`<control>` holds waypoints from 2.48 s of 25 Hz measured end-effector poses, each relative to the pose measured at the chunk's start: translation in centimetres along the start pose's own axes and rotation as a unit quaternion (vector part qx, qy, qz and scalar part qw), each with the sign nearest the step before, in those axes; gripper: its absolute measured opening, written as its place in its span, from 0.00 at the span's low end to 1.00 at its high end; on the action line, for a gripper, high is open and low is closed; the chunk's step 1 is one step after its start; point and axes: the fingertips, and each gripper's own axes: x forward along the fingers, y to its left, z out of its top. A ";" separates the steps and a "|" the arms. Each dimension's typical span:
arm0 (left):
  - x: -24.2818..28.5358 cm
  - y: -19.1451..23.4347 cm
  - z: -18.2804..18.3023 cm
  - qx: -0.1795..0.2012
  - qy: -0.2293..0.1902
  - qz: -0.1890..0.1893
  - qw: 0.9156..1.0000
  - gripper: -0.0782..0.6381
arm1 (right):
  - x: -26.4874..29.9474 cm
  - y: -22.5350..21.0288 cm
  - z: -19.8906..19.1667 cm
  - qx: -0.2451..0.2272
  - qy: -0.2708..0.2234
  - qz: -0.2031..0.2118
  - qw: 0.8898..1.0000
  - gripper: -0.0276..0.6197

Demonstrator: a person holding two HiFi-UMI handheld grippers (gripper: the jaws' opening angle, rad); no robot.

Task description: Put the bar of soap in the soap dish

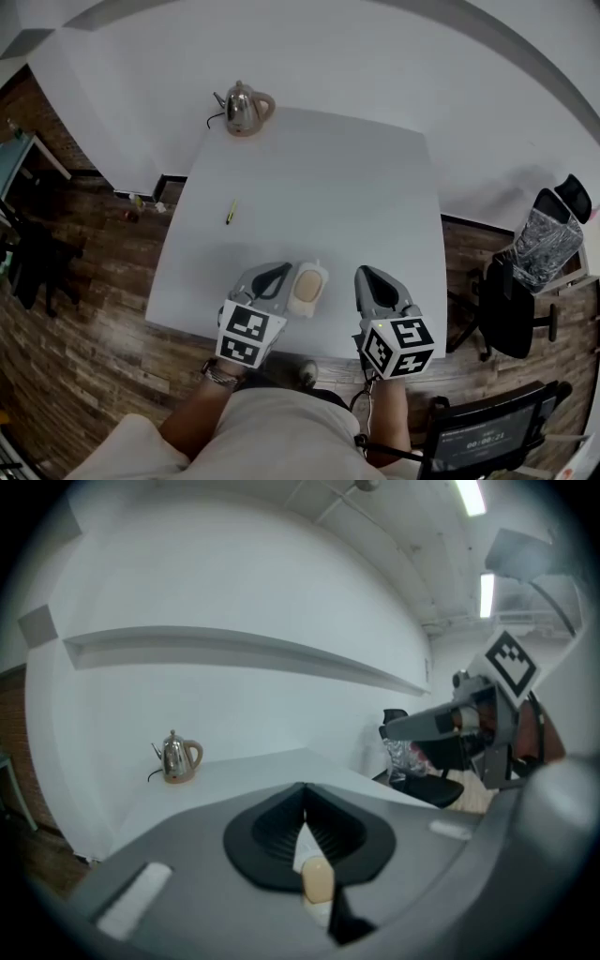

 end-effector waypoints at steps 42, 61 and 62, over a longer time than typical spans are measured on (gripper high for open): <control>-2.9 4.1 10.8 0.058 -0.144 0.021 0.988 0.12 | 0.4 2.1 9.8 -0.097 -0.094 -0.011 0.991 0.05; -3.5 4.9 12.3 0.077 -0.161 0.017 0.984 0.12 | -0.1 3.2 12.6 -0.114 -0.136 -0.014 0.984 0.05; -3.4 5.0 12.4 0.075 -0.163 0.015 0.984 0.12 | -0.1 3.2 12.7 -0.115 -0.138 -0.015 0.984 0.05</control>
